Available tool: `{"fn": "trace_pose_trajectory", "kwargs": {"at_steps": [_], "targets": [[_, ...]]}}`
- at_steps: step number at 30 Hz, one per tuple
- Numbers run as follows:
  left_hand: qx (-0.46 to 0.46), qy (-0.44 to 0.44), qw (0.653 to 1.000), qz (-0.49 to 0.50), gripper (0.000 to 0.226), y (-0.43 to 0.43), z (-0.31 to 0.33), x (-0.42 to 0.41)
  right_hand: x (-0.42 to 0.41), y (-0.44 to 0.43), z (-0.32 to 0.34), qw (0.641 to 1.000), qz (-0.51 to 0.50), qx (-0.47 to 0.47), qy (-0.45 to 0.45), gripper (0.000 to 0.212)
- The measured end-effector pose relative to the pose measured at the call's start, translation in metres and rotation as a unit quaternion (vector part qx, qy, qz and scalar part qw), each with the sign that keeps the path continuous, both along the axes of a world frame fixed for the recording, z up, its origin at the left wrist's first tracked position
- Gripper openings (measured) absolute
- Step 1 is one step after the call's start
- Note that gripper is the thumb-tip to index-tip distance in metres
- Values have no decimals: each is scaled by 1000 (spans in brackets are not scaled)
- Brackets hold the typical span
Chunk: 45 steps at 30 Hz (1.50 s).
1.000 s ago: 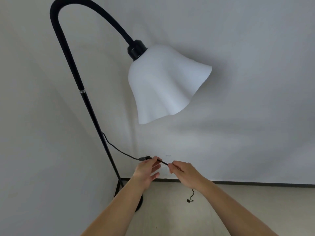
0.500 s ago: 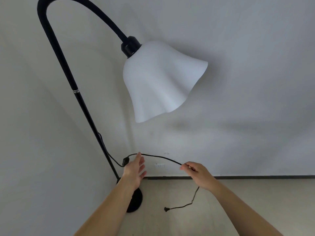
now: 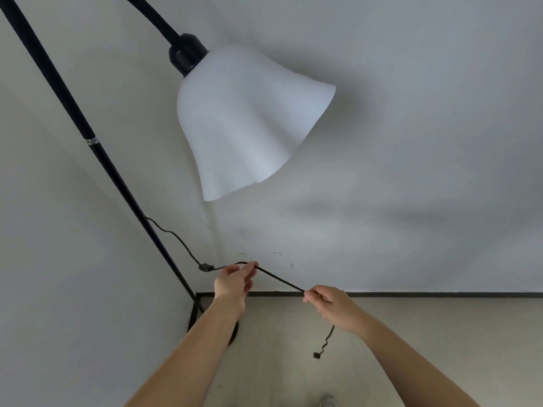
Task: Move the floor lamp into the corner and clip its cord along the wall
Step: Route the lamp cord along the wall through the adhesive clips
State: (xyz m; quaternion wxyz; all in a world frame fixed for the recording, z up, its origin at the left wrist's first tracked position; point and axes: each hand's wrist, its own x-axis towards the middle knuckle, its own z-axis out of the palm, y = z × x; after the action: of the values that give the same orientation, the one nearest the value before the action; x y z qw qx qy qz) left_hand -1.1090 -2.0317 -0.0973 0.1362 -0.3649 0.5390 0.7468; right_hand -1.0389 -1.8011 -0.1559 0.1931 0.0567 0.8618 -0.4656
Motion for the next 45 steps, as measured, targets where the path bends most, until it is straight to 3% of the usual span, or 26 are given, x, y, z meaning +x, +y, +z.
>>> {"fn": "trace_pose_trajectory", "kwargs": {"at_steps": [5, 7, 11, 18, 23, 31, 34, 38, 45], "targets": [[21, -19, 994, 102, 17, 3, -19, -2, 5, 27, -20, 999, -34, -13, -22, 24], [60, -26, 994, 90, 5, 14, -32, 1, -1, 27, -21, 998, -28, -39, -27, 23], [93, -55, 994, 5, 15, 37, -67, 14, -17, 22, -32, 997, 19, -74, -26, 22], [2, -58, 998, 6, 17, 40, -116, 22, -25, 17, -98, 996, 17, -81, -23, 19], [-35, -43, 998, 23, 21, 26, -163, -2, -19, 11, -168, 999, 16, -49, -13, 29], [-32, -18, 999, 11, 13, 12, -267, -41, 3, 17, -282, 993, -115, -37, -3, 19], [4, -13, 1000, -17, 8, 12, -309, -49, -10, 1, -311, 988, -143, -63, 8, 22], [29, 0, 995, -95, 19, 13, -368, -60, -44, -20, -348, 991, -115, -73, 15, 23], [52, 55, 990, -118, 15, 1, -453, -100, -112, -32, -415, 995, -79, -55, 42, 23]]}}
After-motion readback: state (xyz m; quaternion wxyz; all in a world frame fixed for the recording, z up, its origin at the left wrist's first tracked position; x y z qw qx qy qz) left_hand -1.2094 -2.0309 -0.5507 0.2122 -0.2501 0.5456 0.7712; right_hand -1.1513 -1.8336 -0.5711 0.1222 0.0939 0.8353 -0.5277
